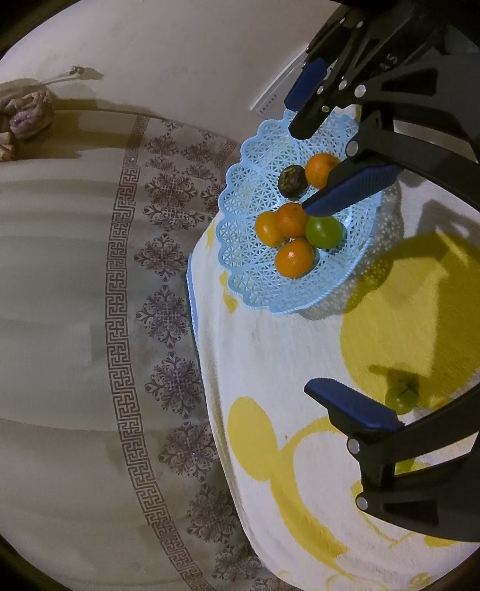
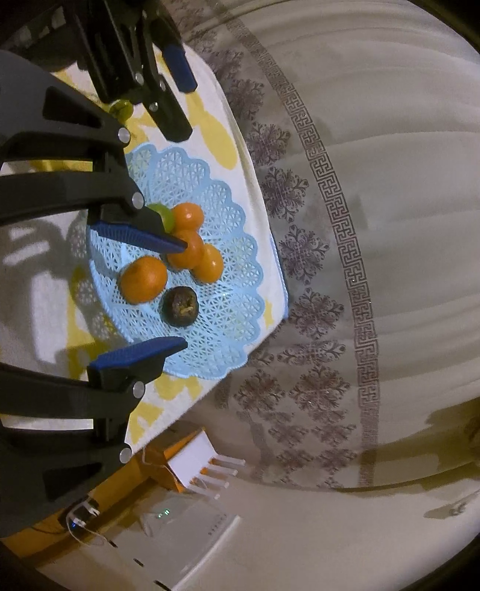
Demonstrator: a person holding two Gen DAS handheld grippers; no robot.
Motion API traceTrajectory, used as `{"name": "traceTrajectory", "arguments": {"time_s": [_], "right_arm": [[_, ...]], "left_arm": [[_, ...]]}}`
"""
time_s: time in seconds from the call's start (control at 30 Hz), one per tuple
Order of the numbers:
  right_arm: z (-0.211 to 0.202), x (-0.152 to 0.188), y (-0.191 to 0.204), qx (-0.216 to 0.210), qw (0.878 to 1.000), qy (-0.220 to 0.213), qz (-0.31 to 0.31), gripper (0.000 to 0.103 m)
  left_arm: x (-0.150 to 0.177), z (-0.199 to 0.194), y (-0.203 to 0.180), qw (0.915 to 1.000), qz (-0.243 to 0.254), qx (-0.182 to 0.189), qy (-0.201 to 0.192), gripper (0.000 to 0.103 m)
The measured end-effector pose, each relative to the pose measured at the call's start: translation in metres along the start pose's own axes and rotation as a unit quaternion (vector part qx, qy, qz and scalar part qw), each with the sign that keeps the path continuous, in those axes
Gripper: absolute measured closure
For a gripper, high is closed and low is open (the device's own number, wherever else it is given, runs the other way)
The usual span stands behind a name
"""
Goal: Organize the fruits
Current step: 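Open the left tool and right tool to drop both fruits into the basket, then withdraw both tools from the basket toward the remaining small tomatoes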
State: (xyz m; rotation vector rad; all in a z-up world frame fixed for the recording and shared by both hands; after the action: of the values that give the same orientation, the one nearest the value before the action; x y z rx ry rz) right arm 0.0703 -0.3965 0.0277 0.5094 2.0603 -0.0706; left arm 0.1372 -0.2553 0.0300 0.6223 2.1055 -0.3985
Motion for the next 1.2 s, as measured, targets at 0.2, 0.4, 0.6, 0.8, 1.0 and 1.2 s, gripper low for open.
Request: {"name": "traceTrajectory", "arguments": {"time_s": [0.2,0.4,0.6,0.8,1.0,1.2], "right_arm": [[-0.004,-0.002,-0.002,0.009,1.0,-0.016,-0.002,0.046],[-0.008,-0.005,-0.005,0.01,0.999,-0.032,0.01,0.028],[-0.018,-0.011,-0.003,0.006,0.998,-0.06,0.008,0.018],[-0.024,-0.01,0.006,-0.001,0.998,-0.063,-0.003,0.014],[-0.024,-0.003,0.022,-0.015,0.999,-0.045,-0.024,0.014],[-0.029,0.004,0.038,-0.031,0.998,-0.041,-0.032,0.014]], "left_arm": [[0.007,-0.007,0.006,0.9999,-0.007,-0.007,0.002,0.015],[0.014,-0.016,0.019,0.9997,-0.019,-0.014,-0.003,0.012],[0.019,-0.028,0.028,0.9994,-0.005,-0.028,-0.018,0.012],[0.032,-0.035,0.046,0.9988,-0.021,-0.043,0.008,0.012],[0.038,-0.04,0.064,0.9976,-0.044,-0.051,0.015,0.012],[0.04,-0.051,0.078,0.9969,-0.054,-0.057,0.01,0.012]]}}
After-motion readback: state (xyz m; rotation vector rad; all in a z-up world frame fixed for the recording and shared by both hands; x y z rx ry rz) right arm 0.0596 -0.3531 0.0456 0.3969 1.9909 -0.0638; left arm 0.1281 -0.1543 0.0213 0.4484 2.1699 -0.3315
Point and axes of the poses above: each gripper's, at about its wrist camera, not at the fingertips, and z roughly the way its jaws point, y to its left, x to its underside, the point moved 10 cm from there along z, roughly the way its jaws point, and after that the axes turned 4 degrees about x, right-handed, at the moved point
